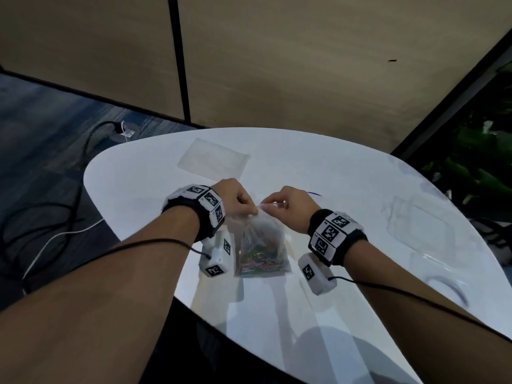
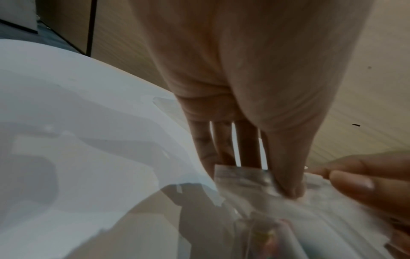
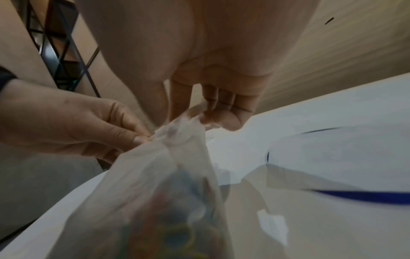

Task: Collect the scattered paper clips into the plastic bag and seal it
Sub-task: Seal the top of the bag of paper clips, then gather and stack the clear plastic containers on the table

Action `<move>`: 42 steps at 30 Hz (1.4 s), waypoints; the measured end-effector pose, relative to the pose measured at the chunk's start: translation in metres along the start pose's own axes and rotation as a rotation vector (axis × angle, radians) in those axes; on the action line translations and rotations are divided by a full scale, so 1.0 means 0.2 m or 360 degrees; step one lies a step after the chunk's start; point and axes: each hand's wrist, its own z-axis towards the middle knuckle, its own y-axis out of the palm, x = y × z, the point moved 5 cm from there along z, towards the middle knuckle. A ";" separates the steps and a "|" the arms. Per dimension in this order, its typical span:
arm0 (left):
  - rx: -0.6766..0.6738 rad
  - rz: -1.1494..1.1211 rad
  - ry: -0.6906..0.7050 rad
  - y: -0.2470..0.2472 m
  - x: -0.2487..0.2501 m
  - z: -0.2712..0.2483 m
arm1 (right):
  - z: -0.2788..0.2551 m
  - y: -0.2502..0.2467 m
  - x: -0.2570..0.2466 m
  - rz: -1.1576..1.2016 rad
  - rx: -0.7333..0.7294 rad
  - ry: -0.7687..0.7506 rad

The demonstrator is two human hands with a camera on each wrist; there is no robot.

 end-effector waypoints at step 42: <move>0.0970 0.0161 0.0107 -0.15 0.54 0.13 | -0.53 -0.29 0.65 -0.0716 -0.0255 0.0691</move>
